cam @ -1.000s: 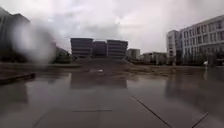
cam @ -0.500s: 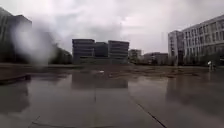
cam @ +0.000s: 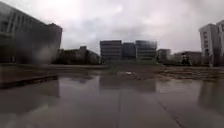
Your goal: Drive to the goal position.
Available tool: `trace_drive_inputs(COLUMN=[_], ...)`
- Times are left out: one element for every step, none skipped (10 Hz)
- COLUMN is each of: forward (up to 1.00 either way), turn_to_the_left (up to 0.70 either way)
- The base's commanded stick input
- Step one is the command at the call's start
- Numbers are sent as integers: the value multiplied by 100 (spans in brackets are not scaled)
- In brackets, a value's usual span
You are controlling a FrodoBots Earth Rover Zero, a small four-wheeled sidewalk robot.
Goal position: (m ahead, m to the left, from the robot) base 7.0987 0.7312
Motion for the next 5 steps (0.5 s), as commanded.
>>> trace_drive_inputs(forward=[70, 70, 70, 70, 70], turn_to_the_left=[14, 34, 35, 30, 0])
